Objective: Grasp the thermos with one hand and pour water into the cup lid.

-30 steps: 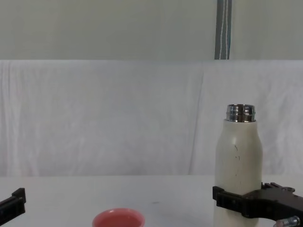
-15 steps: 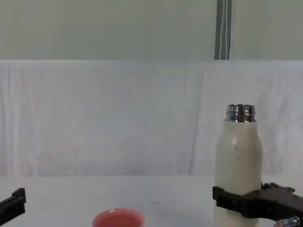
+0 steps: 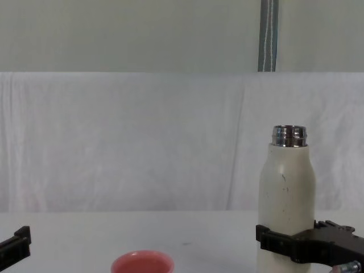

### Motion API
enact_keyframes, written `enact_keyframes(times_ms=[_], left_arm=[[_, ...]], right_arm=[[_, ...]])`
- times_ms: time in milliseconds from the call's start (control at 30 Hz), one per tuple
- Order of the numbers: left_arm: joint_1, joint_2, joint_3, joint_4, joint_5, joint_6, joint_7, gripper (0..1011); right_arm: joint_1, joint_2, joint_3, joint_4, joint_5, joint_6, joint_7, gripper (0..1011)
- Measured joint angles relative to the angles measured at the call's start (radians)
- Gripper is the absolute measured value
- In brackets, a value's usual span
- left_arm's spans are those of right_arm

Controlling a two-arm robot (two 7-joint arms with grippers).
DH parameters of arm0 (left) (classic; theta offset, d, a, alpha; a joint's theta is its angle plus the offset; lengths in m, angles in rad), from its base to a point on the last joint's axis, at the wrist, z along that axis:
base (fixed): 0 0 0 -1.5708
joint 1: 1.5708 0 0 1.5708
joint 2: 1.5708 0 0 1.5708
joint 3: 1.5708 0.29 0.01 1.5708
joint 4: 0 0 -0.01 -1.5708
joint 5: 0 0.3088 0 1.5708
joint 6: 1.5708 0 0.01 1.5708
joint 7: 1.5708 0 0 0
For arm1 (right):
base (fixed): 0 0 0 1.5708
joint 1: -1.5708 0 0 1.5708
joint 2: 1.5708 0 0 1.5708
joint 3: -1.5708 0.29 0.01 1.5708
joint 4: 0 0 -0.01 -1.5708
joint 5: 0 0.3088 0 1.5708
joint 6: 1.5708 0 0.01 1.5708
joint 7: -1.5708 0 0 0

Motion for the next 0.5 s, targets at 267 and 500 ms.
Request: enact_keyframes(times_ms=[267, 500], left_arm=[[0.0, 0.0, 0.0, 0.0, 0.0, 0.0, 0.0, 1001], [0.0, 0.0, 0.0, 0.0, 0.0, 0.0, 0.0, 1001]], right_arm=[[-0.013, 0.004, 0.008, -0.015, 0.009, 0.0, 0.0, 1001], [-0.025, 0.01, 0.014, -0.024, 0.014, 0.007, 0.0, 1001]])
